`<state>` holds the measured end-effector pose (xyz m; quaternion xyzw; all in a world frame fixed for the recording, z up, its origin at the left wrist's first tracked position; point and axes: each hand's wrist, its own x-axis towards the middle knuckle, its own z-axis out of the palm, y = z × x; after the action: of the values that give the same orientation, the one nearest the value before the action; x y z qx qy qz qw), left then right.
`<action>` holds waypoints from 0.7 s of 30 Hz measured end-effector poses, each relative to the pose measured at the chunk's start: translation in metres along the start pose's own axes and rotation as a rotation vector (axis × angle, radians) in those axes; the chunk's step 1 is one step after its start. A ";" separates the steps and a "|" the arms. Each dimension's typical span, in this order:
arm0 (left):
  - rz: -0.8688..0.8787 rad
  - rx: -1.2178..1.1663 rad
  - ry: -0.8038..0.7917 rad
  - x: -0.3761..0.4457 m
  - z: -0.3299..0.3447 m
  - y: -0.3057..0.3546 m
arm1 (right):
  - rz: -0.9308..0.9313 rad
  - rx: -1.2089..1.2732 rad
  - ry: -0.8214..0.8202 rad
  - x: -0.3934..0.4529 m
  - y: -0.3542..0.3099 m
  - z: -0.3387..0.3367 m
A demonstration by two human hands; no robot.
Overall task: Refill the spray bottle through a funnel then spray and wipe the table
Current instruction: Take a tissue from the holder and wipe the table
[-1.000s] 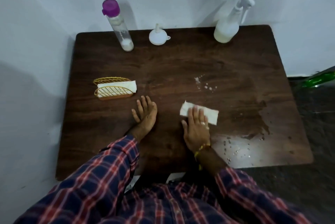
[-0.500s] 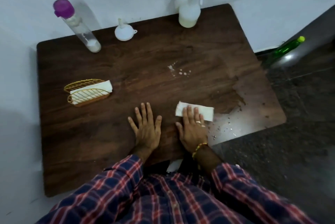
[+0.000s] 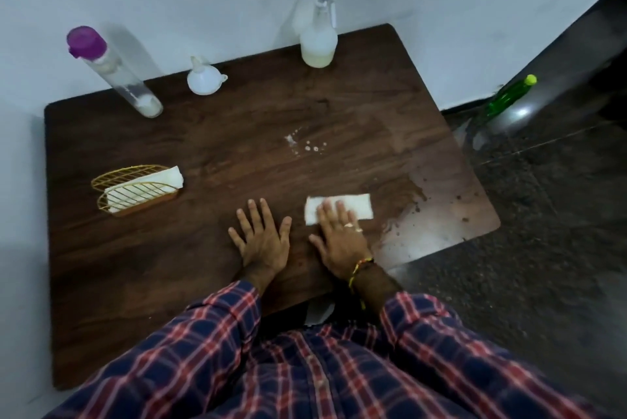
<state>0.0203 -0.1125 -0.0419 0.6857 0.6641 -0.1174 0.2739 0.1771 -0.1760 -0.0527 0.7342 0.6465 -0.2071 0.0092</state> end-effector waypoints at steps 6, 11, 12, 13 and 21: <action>-0.064 0.025 -0.036 0.001 -0.011 0.014 | -0.015 -0.049 0.047 0.004 0.047 -0.009; -0.154 -0.006 -0.066 0.008 -0.028 0.035 | 0.028 0.023 -0.055 0.064 0.041 -0.037; -0.171 0.001 -0.059 0.011 -0.032 0.039 | -0.075 -0.004 -0.106 0.065 0.031 -0.034; -0.183 0.011 -0.043 0.013 -0.035 0.042 | -0.161 -0.025 -0.149 0.062 0.024 -0.030; -0.054 -0.030 -0.079 0.048 -0.051 0.030 | 0.062 -0.022 0.077 0.094 0.069 -0.033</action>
<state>0.0437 -0.0441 -0.0188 0.6582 0.6727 -0.1420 0.3069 0.2597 -0.0889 -0.0696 0.7612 0.6255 -0.1715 -0.0011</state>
